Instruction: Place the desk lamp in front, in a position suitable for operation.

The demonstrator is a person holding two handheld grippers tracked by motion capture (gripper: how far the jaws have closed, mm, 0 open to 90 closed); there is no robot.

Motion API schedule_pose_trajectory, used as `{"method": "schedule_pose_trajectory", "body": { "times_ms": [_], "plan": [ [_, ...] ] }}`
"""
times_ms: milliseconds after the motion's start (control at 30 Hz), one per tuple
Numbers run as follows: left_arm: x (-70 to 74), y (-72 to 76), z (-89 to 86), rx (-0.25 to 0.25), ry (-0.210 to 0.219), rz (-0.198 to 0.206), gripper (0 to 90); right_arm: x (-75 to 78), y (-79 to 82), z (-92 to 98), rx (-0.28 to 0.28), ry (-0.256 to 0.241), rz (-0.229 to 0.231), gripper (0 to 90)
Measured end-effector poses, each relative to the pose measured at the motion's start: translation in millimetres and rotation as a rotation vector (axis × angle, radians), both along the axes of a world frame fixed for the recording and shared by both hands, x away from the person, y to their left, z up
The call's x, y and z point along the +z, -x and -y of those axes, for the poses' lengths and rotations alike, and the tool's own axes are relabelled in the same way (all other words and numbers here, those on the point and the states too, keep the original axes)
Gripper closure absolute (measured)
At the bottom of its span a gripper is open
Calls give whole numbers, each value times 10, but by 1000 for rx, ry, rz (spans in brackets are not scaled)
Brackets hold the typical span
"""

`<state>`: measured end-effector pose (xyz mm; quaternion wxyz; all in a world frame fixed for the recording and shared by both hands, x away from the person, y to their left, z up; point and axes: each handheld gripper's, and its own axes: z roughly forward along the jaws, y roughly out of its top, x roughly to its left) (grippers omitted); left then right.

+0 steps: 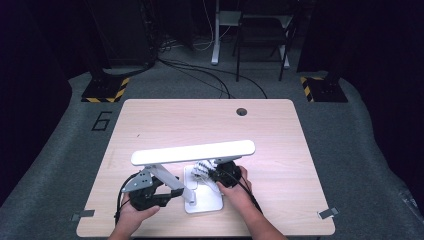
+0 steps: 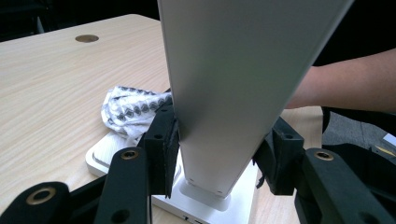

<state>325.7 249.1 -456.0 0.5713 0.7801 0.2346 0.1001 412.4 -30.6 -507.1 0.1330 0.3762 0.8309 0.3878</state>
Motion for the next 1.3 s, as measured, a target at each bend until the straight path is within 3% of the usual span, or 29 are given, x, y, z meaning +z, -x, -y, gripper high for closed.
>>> {"method": "schedule_pose_trajectory", "body": {
  "times_ms": [267, 500, 733, 933, 1067, 1200, 1300],
  "plan": [
    [0, -8, -1, -7, -1, 0, 538, -8, -62, 5, -20, -14, -3, 763],
    [-5, -4, 1, 0, 3, 1, 538, 4, -129, -15, -20, 2, -1, 760],
    [-7, -5, 3, 2, 6, 1, 538, 28, -97, -34, -22, 23, 6, 754],
    [-7, -5, 8, 6, 6, 0, 539, 90, -58, -96, -11, -51, -4, 752],
    [-8, -4, 8, 7, 8, -1, 539, 111, -15, -184, 22, -64, -5, 752],
    [-5, -4, 3, 7, -3, 3, 539, 48, -10, -260, 45, -8, 2, 751],
    [-7, -3, 4, 7, -1, 4, 540, 11, 17, -264, 44, -12, 8, 752]
  ]
}}
